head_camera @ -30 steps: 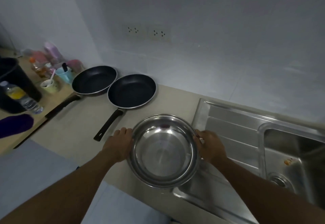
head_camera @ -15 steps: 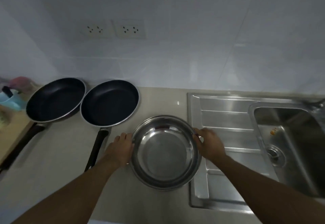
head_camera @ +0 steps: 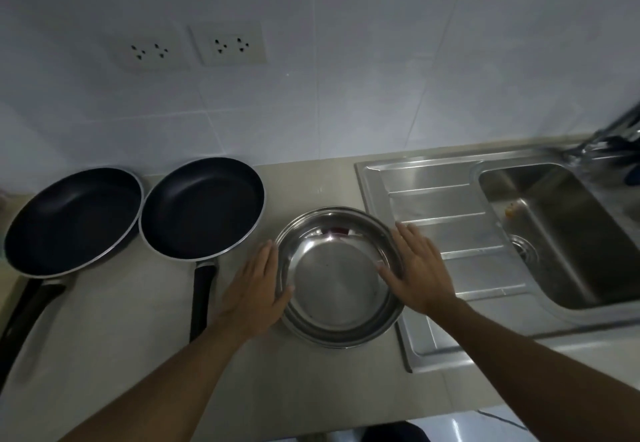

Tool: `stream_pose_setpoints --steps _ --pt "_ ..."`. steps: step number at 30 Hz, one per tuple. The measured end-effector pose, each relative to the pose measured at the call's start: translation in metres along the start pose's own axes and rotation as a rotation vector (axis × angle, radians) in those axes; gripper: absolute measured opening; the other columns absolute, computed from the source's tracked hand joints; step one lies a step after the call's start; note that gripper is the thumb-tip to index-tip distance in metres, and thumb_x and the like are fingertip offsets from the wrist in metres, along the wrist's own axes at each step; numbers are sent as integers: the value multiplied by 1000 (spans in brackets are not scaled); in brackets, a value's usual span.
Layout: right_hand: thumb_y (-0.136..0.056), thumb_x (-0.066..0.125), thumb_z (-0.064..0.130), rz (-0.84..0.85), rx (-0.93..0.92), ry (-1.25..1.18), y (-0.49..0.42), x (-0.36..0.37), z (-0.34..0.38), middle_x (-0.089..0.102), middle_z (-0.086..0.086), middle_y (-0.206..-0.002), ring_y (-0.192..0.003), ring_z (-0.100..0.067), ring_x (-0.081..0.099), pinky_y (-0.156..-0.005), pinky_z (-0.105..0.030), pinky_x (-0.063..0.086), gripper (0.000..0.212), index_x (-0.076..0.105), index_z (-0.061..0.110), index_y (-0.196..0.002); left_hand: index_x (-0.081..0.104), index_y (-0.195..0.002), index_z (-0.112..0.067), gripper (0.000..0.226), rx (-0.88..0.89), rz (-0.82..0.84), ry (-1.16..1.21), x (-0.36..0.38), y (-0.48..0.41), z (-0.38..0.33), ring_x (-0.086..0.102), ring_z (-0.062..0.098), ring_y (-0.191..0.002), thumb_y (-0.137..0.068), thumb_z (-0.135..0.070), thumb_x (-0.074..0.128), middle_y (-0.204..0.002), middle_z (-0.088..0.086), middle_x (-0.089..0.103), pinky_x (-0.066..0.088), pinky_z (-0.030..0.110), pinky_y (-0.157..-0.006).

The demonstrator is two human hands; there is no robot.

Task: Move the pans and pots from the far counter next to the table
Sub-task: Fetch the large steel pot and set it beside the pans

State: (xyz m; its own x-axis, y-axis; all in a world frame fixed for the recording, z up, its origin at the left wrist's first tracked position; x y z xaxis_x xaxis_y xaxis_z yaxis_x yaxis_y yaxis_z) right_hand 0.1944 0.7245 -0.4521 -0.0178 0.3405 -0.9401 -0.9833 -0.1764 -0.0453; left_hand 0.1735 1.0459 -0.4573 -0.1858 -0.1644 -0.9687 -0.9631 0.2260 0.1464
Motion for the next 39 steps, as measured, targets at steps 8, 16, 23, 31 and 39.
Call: stream_pose_setpoints --steps 8,16,23,31,39 --pt "-93 24 71 17 -30 43 5 11 3 26 -9 -164 -153 -25 15 -125 -47 9 86 25 12 -157 -8 -156 -8 83 -25 13 -9 16 -12 -6 -1 21 -154 -98 -58 24 -166 9 -14 8 34 -124" --pt "-93 25 72 58 21 65 -50 19 -1 19 -5 -166 -154 -23 6 -124 -47 5 87 17 15 -158 -8 -155 -2 75 -37 24 -152 -2 -74 3 -5 27 -154 -103 -44 25 -165 18 -9 4 38 -125" --pt "-94 35 68 53 26 86 -113 19 -12 23 -5 -164 -153 -24 11 -124 -46 6 82 19 17 -156 -16 -153 -4 73 -63 64 -179 -17 -136 14 -6 24 -154 -104 -45 18 -165 14 -14 5 39 -125" --pt "-94 38 67 60 2 77 -170 19 -18 21 -6 -165 -153 -25 9 -124 -47 4 81 18 20 -156 -15 -154 -4 71 -110 85 -189 -34 -181 20 -4 22 -154 -105 -42 19 -166 11 -13 9 42 -125" --pt "-94 38 68 71 11 93 -202 21 -24 13 -6 -167 -154 -27 5 -124 -47 1 83 15 19 -158 -11 -155 -3 71 -120 79 -199 -36 -211 30 1 24 -154 -105 -41 21 -166 13 -10 12 41 -124"
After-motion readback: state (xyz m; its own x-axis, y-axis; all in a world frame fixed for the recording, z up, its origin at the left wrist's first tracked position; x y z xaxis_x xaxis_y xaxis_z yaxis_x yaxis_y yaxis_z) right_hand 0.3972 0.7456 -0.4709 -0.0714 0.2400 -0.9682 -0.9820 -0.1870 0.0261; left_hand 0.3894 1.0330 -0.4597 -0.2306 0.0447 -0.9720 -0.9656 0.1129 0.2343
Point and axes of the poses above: each hand's wrist, its own y-axis away from the middle knuckle, its own x-axis out of the palm, z = x × y, the point moved 2 cm from there along -y, towards the middle knuckle
